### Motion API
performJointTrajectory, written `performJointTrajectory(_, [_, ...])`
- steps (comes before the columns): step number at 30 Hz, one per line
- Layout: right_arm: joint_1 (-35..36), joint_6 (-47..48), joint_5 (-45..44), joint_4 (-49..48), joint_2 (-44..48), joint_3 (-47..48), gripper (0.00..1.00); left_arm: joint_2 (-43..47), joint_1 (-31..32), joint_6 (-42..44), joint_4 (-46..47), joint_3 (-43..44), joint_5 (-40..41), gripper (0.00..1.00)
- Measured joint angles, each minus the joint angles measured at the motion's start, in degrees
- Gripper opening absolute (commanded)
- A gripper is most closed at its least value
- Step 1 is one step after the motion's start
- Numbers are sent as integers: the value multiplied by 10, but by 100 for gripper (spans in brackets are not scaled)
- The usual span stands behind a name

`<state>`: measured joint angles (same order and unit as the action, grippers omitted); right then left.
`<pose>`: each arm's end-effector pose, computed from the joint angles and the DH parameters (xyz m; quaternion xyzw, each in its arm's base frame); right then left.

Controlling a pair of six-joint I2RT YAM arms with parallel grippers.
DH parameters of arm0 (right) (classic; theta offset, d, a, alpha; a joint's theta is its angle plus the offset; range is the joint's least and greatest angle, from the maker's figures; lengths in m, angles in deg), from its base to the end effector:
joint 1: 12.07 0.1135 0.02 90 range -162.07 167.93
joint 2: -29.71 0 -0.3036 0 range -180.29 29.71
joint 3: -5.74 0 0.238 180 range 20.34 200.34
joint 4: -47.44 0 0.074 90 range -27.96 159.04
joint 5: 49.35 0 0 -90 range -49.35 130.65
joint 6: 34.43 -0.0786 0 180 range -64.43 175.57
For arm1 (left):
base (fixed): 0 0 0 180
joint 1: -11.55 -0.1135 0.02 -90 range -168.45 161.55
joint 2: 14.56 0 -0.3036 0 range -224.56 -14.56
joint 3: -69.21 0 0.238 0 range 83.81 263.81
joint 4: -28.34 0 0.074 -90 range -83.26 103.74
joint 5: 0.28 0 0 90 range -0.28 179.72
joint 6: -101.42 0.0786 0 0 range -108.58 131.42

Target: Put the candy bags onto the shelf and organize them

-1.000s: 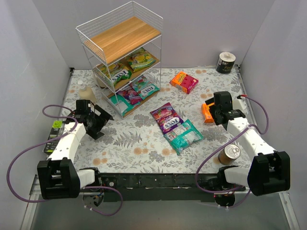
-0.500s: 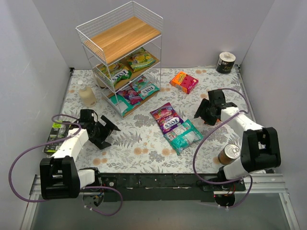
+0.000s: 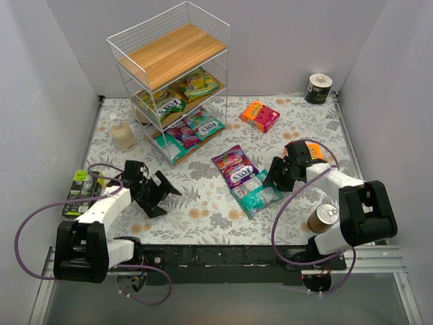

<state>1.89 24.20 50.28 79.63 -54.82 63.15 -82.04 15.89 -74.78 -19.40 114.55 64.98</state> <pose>0.2688 0.0804 0.1769 0.1235 0.9532 0.1763 0.2121 0.1712 -0.0460 0.1677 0.6018 -0.7511 0.2697 0.0298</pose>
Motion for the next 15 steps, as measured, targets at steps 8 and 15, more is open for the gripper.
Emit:
performJointTrajectory(8, [142, -76, 33, -14, 15, -25, 66, -5, 50, -10, 11, 0, -2, 95])
performJointTrajectory(15, [164, -101, 45, -13, 24, -31, 82, -16, 63, -12, 28, 0, -5, 95])
